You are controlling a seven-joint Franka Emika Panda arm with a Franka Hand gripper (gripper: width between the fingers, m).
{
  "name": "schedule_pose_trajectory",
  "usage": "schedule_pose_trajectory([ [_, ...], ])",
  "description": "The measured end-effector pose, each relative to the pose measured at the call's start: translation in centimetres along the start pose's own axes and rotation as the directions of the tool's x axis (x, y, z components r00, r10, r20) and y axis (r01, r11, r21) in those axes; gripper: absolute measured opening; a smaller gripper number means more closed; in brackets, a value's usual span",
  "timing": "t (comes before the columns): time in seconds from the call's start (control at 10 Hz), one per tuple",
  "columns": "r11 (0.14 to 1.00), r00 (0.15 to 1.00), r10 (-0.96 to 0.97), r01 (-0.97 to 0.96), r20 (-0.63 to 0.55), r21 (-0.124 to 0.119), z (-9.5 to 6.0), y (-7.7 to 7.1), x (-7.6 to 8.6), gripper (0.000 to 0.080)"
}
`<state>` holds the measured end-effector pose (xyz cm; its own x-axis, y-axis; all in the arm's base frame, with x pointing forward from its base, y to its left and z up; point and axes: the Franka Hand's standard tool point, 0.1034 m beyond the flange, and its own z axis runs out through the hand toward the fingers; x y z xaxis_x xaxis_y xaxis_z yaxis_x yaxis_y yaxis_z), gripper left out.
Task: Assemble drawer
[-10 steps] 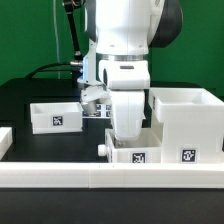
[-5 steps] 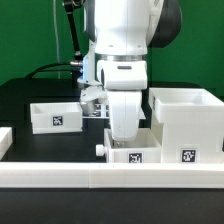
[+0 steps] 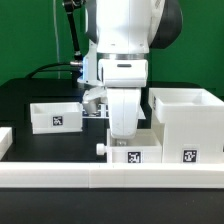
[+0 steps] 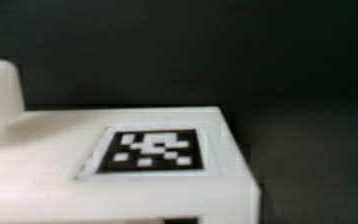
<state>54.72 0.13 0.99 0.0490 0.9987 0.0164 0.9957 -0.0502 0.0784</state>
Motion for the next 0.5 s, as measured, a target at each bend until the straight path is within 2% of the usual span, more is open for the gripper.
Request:
schedule_pose_trajectory([
  [0.1, 1.000, 1.000, -0.002, 0.002, -0.003, -0.015, 0.05, 0.05, -0.04, 0.0041],
  [0.3, 1.000, 1.000, 0.000, 0.000, -0.002, -0.013, 0.05, 0.06, -0.26, 0.0041],
  [0.4, 1.000, 1.000, 0.000, 0.000, -0.001, -0.008, 0.06, 0.02, -0.31, 0.0041],
  [0.5, 1.000, 1.000, 0.001, -0.001, 0.003, 0.012, 0.05, 0.00, -0.46, 0.0041],
])
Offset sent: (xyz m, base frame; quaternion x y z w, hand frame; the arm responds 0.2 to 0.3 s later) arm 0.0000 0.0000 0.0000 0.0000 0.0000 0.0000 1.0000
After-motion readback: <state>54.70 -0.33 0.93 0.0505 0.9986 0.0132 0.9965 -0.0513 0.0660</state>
